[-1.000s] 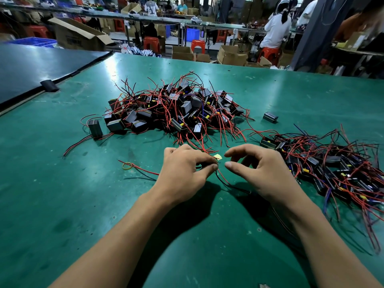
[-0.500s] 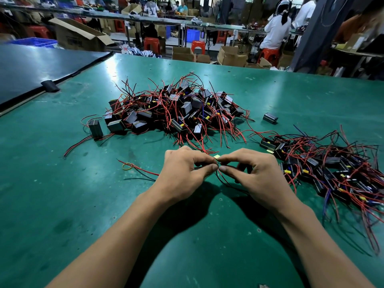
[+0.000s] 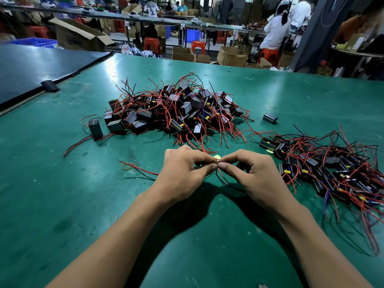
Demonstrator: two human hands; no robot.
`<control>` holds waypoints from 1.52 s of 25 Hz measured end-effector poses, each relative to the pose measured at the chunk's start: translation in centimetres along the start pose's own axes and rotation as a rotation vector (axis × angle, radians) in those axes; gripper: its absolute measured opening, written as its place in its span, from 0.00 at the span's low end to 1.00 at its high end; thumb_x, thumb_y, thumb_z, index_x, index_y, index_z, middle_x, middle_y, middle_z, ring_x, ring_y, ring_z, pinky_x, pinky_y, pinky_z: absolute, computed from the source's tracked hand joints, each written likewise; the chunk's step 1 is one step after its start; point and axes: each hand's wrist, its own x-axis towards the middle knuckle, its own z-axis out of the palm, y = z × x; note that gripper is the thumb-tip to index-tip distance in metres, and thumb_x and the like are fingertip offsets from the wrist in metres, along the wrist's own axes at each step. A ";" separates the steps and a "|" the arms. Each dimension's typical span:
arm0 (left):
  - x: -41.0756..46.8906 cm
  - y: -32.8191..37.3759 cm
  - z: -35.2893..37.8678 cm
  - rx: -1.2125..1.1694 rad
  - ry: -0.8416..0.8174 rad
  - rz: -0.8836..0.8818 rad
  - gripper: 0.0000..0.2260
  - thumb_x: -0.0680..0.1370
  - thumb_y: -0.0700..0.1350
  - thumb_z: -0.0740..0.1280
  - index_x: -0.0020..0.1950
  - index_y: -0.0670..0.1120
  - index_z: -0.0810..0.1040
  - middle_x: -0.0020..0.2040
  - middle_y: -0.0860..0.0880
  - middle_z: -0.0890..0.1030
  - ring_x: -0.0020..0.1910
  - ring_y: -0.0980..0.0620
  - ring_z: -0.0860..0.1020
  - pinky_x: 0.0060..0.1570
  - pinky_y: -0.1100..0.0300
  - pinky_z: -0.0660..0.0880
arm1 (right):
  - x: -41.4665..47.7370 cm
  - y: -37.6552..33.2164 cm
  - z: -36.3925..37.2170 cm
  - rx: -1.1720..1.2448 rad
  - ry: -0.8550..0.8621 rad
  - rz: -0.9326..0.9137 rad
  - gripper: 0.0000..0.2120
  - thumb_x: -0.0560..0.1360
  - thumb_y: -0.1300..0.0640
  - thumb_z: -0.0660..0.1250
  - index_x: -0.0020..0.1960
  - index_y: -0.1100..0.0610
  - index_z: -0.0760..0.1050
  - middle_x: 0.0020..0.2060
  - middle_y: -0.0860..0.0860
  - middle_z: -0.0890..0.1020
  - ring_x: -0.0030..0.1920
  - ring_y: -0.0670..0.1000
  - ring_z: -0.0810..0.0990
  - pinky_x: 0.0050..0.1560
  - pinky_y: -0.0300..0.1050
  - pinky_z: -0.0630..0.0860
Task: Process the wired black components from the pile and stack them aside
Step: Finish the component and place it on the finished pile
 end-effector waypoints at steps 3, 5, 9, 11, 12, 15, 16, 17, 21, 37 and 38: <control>0.0 0.1 0.1 0.003 0.020 -0.003 0.04 0.72 0.50 0.74 0.45 0.54 0.87 0.32 0.72 0.76 0.43 0.57 0.75 0.54 0.39 0.71 | 0.0 -0.1 0.1 0.004 0.008 0.084 0.02 0.75 0.55 0.74 0.44 0.52 0.84 0.31 0.41 0.80 0.30 0.41 0.73 0.33 0.30 0.66; -0.1 0.3 0.2 0.021 0.040 0.009 0.06 0.70 0.52 0.72 0.44 0.54 0.87 0.32 0.73 0.75 0.41 0.59 0.75 0.52 0.41 0.72 | 0.0 -0.4 0.2 0.017 -0.009 0.147 0.04 0.75 0.54 0.73 0.42 0.52 0.83 0.29 0.43 0.80 0.29 0.41 0.71 0.32 0.32 0.66; -0.3 0.3 0.2 0.136 0.030 0.089 0.03 0.72 0.51 0.74 0.44 0.56 0.86 0.33 0.64 0.80 0.42 0.55 0.77 0.54 0.45 0.67 | 0.4 -0.7 0.1 0.096 -0.082 0.353 0.11 0.75 0.55 0.72 0.35 0.54 0.79 0.26 0.45 0.75 0.28 0.44 0.68 0.30 0.38 0.65; -0.4 0.4 0.2 0.210 0.026 0.130 0.04 0.72 0.53 0.72 0.44 0.56 0.86 0.36 0.61 0.82 0.42 0.55 0.75 0.52 0.49 0.64 | 0.7 -0.9 0.2 0.202 -0.115 0.493 0.13 0.75 0.56 0.70 0.33 0.55 0.77 0.25 0.46 0.71 0.26 0.46 0.64 0.27 0.39 0.60; -0.3 0.5 0.3 0.236 0.031 0.148 0.05 0.72 0.54 0.71 0.44 0.57 0.86 0.36 0.61 0.82 0.42 0.55 0.74 0.51 0.51 0.63 | 0.8 -1.0 0.2 0.291 -0.127 0.563 0.11 0.76 0.57 0.69 0.34 0.56 0.77 0.25 0.47 0.71 0.26 0.47 0.63 0.26 0.39 0.58; -0.3 0.6 0.3 0.246 0.041 0.129 0.05 0.72 0.54 0.70 0.43 0.57 0.85 0.35 0.61 0.81 0.41 0.56 0.74 0.50 0.53 0.61 | 0.6 -1.0 -0.2 0.459 -0.181 0.650 0.11 0.77 0.55 0.70 0.37 0.57 0.80 0.29 0.50 0.74 0.26 0.47 0.62 0.26 0.40 0.56; -0.3 0.4 0.3 0.227 0.045 0.107 0.05 0.72 0.53 0.70 0.43 0.57 0.85 0.35 0.62 0.80 0.41 0.57 0.74 0.50 0.53 0.62 | 0.5 -0.8 -0.5 0.450 -0.198 0.622 0.12 0.77 0.53 0.70 0.38 0.58 0.82 0.30 0.50 0.76 0.26 0.46 0.62 0.27 0.39 0.56; -0.3 0.2 0.3 0.205 0.049 0.088 0.04 0.72 0.53 0.71 0.43 0.57 0.86 0.34 0.64 0.79 0.41 0.57 0.74 0.51 0.52 0.63 | 0.5 -0.7 -0.8 0.416 -0.203 0.575 0.13 0.78 0.51 0.69 0.40 0.58 0.83 0.31 0.49 0.79 0.26 0.46 0.63 0.26 0.38 0.56; -0.3 0.0 0.3 0.154 0.044 0.047 0.06 0.72 0.54 0.70 0.43 0.55 0.86 0.34 0.68 0.76 0.43 0.57 0.75 0.55 0.50 0.63 | 0.3 -0.1 -1.2 0.095 -0.124 0.271 0.02 0.76 0.56 0.73 0.47 0.51 0.85 0.37 0.43 0.85 0.28 0.39 0.73 0.31 0.30 0.67; -0.5 0.2 -0.1 0.272 0.006 0.136 0.05 0.75 0.54 0.69 0.45 0.57 0.85 0.37 0.60 0.82 0.43 0.55 0.73 0.49 0.53 0.60 | 0.1 0.0 -0.1 0.046 -0.071 0.173 0.06 0.74 0.52 0.74 0.39 0.52 0.82 0.27 0.39 0.76 0.27 0.40 0.67 0.31 0.31 0.63; -0.5 0.3 0.0 0.280 0.011 0.144 0.05 0.75 0.53 0.69 0.45 0.57 0.85 0.37 0.60 0.82 0.43 0.55 0.73 0.49 0.52 0.61 | 0.2 0.0 0.0 0.112 -0.096 0.271 0.08 0.76 0.52 0.73 0.39 0.54 0.81 0.27 0.42 0.75 0.29 0.43 0.67 0.33 0.35 0.64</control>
